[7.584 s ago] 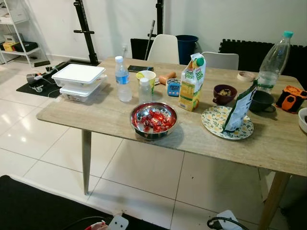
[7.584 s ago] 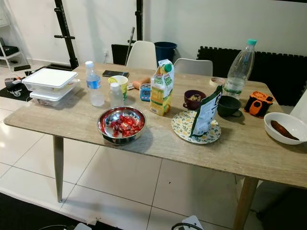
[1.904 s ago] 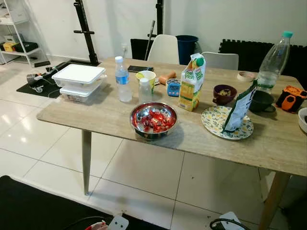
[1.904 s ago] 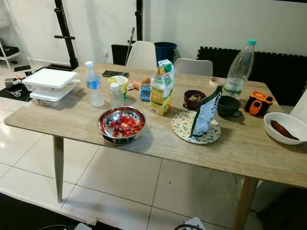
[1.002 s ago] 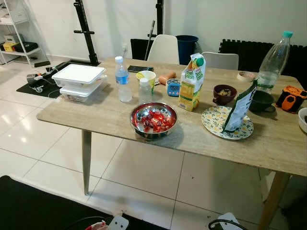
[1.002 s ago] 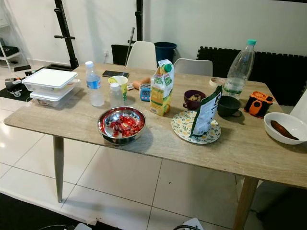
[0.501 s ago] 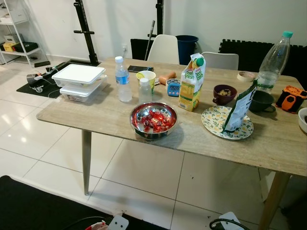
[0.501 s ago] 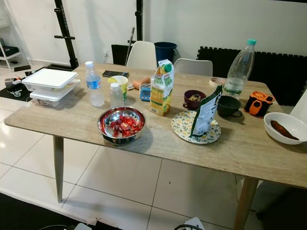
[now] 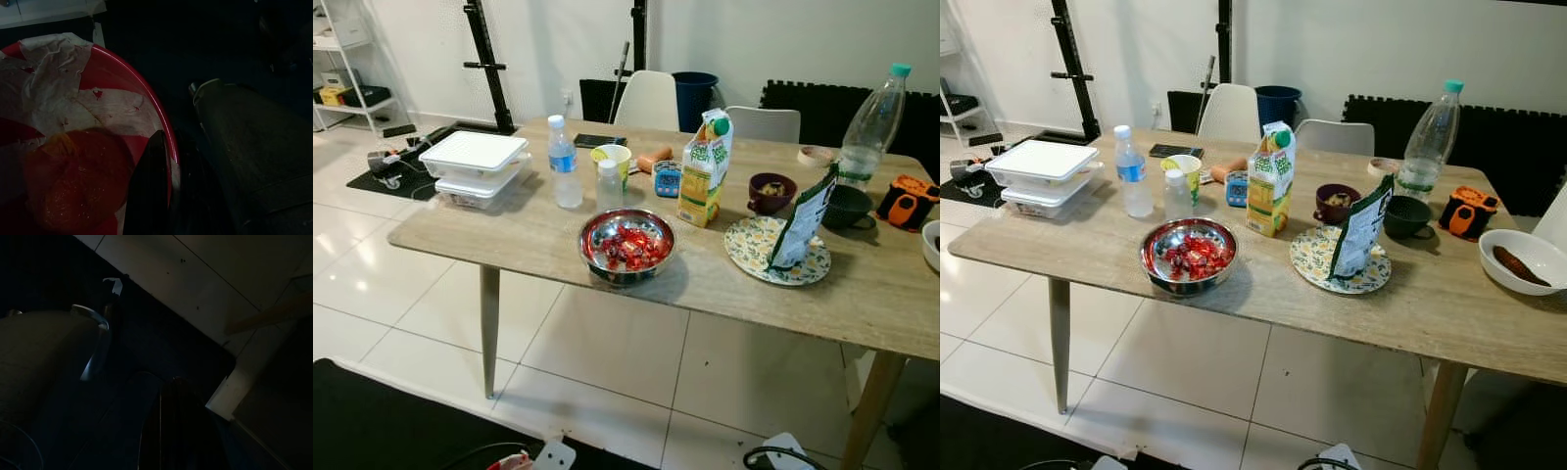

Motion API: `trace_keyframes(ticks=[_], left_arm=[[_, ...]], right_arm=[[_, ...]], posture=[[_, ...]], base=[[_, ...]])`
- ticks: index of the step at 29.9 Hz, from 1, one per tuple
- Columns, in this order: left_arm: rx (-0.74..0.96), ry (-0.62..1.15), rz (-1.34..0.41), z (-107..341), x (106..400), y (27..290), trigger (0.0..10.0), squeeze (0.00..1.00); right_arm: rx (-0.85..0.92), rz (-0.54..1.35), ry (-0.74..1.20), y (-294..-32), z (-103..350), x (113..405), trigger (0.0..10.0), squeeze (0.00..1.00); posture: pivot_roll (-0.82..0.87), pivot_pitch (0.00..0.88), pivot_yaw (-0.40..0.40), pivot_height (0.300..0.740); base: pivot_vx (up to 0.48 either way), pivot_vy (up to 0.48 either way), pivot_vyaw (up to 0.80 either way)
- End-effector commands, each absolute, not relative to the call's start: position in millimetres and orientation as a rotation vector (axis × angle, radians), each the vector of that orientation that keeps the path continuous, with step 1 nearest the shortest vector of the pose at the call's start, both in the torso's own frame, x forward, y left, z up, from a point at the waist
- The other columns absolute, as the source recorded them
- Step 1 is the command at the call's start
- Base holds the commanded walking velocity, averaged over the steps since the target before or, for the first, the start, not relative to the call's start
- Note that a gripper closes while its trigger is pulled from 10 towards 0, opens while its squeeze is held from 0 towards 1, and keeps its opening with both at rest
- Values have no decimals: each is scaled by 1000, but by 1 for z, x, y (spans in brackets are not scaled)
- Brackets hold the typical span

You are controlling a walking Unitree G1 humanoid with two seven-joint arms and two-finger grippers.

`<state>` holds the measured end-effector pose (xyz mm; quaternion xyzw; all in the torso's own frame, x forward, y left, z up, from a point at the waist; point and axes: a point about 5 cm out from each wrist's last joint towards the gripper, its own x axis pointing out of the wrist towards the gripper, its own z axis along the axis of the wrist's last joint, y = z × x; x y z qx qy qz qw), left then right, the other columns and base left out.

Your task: Restocking fridge

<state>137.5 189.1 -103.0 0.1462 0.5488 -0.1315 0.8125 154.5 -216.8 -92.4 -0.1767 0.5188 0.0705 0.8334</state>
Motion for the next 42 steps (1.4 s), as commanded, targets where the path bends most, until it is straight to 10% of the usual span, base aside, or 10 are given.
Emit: trace_keyframes(ticks=[1,42], left_arm=[[319,1180,-296,-104,134,186,10000,0],[311,1176,-296,-104,136,185,10000,0]], right_arm=[[-379,150,1103,-218,-92,155,10000,0],[-389,146,1107,-218,-93,154,10000,0]], posture=[[-76,0,-5,740],[-73,0,-6,740]], base=[[0,0,0],[0,0,0]])
